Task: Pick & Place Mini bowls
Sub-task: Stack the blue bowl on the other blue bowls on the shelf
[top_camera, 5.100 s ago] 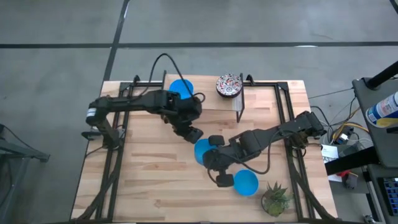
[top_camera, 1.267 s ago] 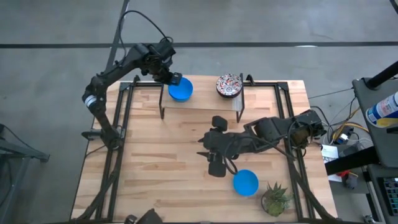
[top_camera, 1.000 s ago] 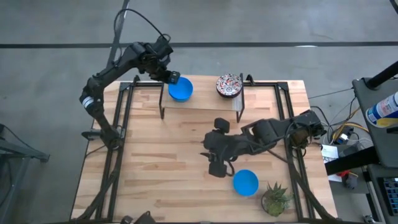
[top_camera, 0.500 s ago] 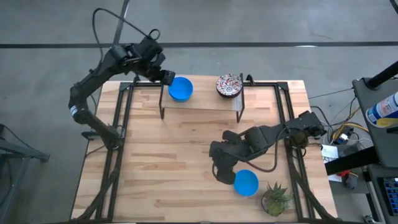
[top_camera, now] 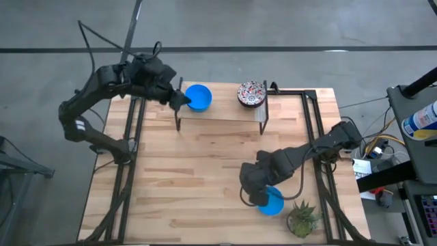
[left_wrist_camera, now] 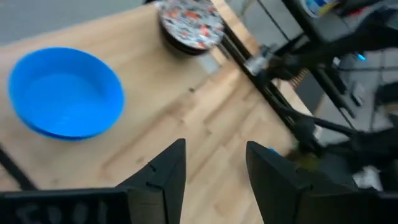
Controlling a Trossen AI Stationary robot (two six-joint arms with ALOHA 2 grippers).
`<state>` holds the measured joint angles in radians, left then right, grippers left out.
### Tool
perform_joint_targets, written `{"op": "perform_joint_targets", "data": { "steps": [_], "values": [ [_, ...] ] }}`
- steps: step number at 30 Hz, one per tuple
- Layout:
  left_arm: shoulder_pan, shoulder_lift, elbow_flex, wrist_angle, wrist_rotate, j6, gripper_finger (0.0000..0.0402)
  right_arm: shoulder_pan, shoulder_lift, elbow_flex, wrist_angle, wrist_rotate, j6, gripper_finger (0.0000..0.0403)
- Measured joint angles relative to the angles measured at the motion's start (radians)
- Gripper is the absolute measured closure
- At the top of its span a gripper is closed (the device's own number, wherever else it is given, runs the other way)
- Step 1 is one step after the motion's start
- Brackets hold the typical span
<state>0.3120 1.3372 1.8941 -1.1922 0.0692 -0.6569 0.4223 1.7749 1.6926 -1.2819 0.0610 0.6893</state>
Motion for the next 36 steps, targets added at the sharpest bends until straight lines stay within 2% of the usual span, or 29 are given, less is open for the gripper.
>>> {"op": "perform_joint_targets", "data": {
  "steps": [10, 21, 26, 36],
  "values": [
    [-0.171, 0.000, 0.000, 0.071, -0.009, -0.034, 0.0243, 0.033, -0.085, -0.262, 0.088, -0.071, 0.141, 0.0211],
    [-0.199, 0.008, 0.000, 0.088, -0.013, -0.063, 0.0243, 0.079, -0.274, -0.582, 0.331, -0.095, 0.394, 0.0211],
    [-0.233, 0.008, -0.001, 0.109, -0.015, -0.079, 0.0243, 0.098, -0.317, -0.709, 0.390, -0.143, 0.488, 0.0211],
    [-0.308, 0.008, -0.001, 0.145, -0.028, -0.105, 0.0243, 0.117, -0.312, -0.827, 0.489, -0.167, 0.569, 0.0231]
  ]
}}
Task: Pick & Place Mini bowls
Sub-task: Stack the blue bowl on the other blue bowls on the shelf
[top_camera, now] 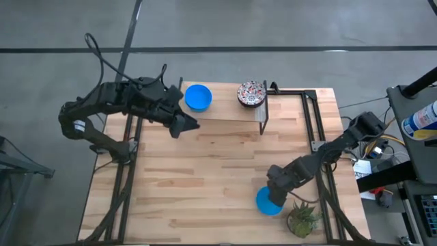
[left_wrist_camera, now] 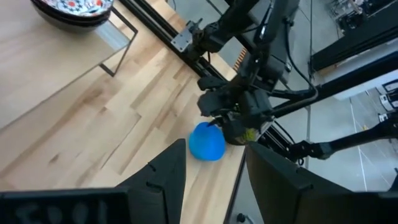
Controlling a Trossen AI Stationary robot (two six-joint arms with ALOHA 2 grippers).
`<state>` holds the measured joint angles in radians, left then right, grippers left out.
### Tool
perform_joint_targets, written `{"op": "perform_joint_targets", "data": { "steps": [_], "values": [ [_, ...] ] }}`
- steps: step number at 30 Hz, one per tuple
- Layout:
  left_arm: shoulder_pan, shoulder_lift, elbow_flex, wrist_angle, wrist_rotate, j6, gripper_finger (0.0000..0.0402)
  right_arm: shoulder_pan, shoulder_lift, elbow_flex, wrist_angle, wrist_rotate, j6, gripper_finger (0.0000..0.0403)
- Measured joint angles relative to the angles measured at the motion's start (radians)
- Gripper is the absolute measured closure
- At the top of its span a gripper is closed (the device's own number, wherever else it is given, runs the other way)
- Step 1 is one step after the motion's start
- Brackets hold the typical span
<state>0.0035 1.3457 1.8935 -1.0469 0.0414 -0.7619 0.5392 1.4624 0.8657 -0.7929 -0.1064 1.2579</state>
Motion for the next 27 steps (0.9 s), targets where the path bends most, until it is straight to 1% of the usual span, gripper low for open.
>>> {"op": "perform_joint_targets", "data": {
  "steps": [8, 11, 14, 18, 19, 23, 27],
  "values": [
    [-0.037, 0.003, 0.000, 0.000, -0.035, -0.007, 0.0243, -0.001, 0.035, -0.023, 0.052, -0.001, -0.004, 0.0255],
    [-0.036, 0.003, -0.002, 0.000, -0.041, -0.007, 0.0243, -0.001, 0.046, -0.023, 0.072, -0.002, -0.008, 0.0272],
    [-0.038, 0.003, -0.014, 0.000, -0.040, -0.009, 0.0243, -0.003, 0.059, -0.024, 0.088, -0.007, -0.004, 0.0306],
    [-0.042, 0.003, -0.044, 0.000, -0.040, -0.028, 0.0243, -0.003, 0.080, -0.024, 0.090, -0.013, 0.000, 0.0372],
    [-0.042, 0.003, -0.053, 0.000, -0.040, -0.031, 0.0243, -0.003, 0.084, -0.024, 0.091, -0.019, 0.006, 0.0383],
    [-0.043, 0.003, -0.098, 0.000, -0.040, -0.070, 0.0243, -0.010, 0.077, -0.013, 0.091, -0.053, 0.068, 0.0392],
    [-0.044, 0.003, -0.159, 0.000, -0.039, -0.129, 0.0243, -0.025, 0.054, 0.037, 0.089, -0.052, 0.116, 0.0394]
  ]
}}
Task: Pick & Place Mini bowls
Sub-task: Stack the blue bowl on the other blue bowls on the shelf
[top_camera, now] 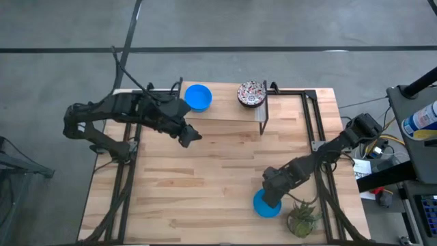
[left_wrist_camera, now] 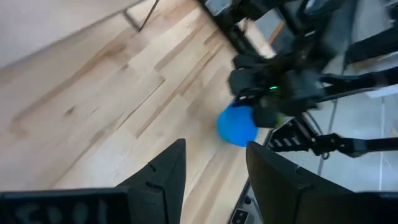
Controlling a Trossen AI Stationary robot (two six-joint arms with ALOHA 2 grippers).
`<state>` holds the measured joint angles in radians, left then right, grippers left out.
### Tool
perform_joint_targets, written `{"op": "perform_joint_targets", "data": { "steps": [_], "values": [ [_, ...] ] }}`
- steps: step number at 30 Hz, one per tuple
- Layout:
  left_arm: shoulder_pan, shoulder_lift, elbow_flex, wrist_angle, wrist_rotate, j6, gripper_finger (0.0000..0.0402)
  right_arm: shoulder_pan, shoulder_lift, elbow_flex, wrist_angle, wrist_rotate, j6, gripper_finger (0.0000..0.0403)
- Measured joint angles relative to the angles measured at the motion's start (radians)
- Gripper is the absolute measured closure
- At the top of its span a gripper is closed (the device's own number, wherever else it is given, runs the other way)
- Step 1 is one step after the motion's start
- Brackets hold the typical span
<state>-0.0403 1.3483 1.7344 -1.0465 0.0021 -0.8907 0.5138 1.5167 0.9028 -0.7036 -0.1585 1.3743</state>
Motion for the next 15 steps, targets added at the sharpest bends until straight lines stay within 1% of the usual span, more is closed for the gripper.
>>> {"op": "perform_joint_targets", "data": {
  "steps": [2, 5, 9, 11, 15],
  "values": [
    [0.000, 0.000, -0.035, 0.004, 0.002, -0.029, 0.0243, -0.016, -0.001, 0.041, 0.003, 0.000, -0.004, 0.0394],
    [0.000, 0.000, -0.095, 0.055, 0.007, -0.056, 0.0243, -0.050, 0.007, 0.106, -0.004, 0.001, -0.032, 0.0394],
    [0.000, 0.001, -0.159, 0.100, 0.023, -0.094, 0.0243, -0.101, 0.034, 0.184, -0.062, -0.005, -0.042, 0.0394],
    [-0.001, 0.006, -0.189, 0.112, 0.032, -0.110, 0.0243, -0.129, 0.043, 0.230, -0.080, -0.024, -0.047, 0.0394],
    [-0.018, 0.008, -0.262, 0.152, 0.049, -0.153, 0.0243, -0.183, 0.078, 0.325, -0.115, -0.031, -0.089, 0.0394]
  ]
}}
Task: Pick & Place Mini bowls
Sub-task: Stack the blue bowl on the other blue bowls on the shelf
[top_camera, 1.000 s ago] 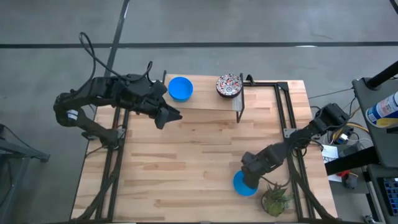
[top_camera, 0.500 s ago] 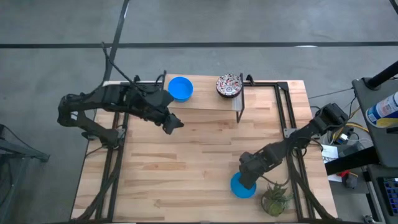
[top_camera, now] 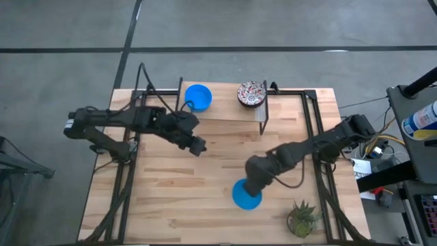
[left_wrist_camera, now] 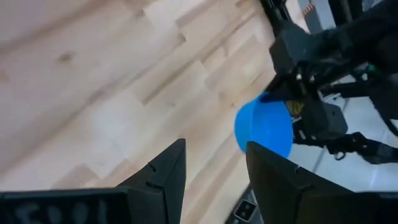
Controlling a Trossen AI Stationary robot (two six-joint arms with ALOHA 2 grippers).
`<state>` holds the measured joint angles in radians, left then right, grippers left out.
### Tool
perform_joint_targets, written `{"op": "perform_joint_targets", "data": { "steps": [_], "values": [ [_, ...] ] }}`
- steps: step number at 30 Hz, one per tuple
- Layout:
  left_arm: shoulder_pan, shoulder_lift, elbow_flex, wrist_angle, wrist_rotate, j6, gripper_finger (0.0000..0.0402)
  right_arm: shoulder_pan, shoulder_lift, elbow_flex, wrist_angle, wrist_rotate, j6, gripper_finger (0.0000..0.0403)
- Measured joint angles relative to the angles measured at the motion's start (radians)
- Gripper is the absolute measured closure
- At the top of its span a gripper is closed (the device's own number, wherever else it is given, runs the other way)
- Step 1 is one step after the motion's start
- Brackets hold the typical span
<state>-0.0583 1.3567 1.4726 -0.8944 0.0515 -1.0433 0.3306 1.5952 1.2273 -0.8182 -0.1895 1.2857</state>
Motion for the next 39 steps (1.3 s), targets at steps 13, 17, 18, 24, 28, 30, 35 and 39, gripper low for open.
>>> {"op": "perform_joint_targets", "data": {
  "steps": [13, 17, 18, 24, 28, 30, 35, 39],
  "values": [
    [-0.091, 0.000, -0.158, 0.160, 0.013, -0.142, 0.0243, -0.150, 0.242, 0.265, -0.086, -0.053, -0.200, 0.0394],
    [-0.099, 0.000, -0.187, 0.161, 0.013, -0.168, 0.0243, -0.166, 0.304, 0.365, -0.088, -0.054, -0.241, 0.0394],
    [-0.099, 0.000, -0.194, 0.160, 0.013, -0.171, 0.0243, -0.171, 0.319, 0.393, -0.086, -0.050, -0.252, 0.0394],
    [-0.106, 0.002, -0.253, 0.151, 0.018, -0.195, 0.0243, -0.186, 0.402, 0.546, -0.146, -0.028, -0.320, 0.0394],
    [-0.119, 0.001, -0.253, 0.154, 0.027, -0.195, 0.0243, -0.192, 0.433, 0.615, -0.191, 0.005, -0.346, 0.0394],
    [-0.126, -0.001, -0.253, 0.154, 0.029, -0.193, 0.0243, -0.197, 0.434, 0.633, -0.213, 0.034, -0.347, 0.0394],
    [-0.156, -0.005, -0.252, 0.168, 0.047, -0.184, 0.0243, -0.212, 0.433, 0.673, -0.219, 0.045, -0.395, 0.0394],
    [-0.167, -0.003, -0.252, 0.139, 0.061, -0.166, 0.0243, -0.212, 0.433, 0.727, -0.220, 0.055, -0.403, 0.0394]
  ]
}}
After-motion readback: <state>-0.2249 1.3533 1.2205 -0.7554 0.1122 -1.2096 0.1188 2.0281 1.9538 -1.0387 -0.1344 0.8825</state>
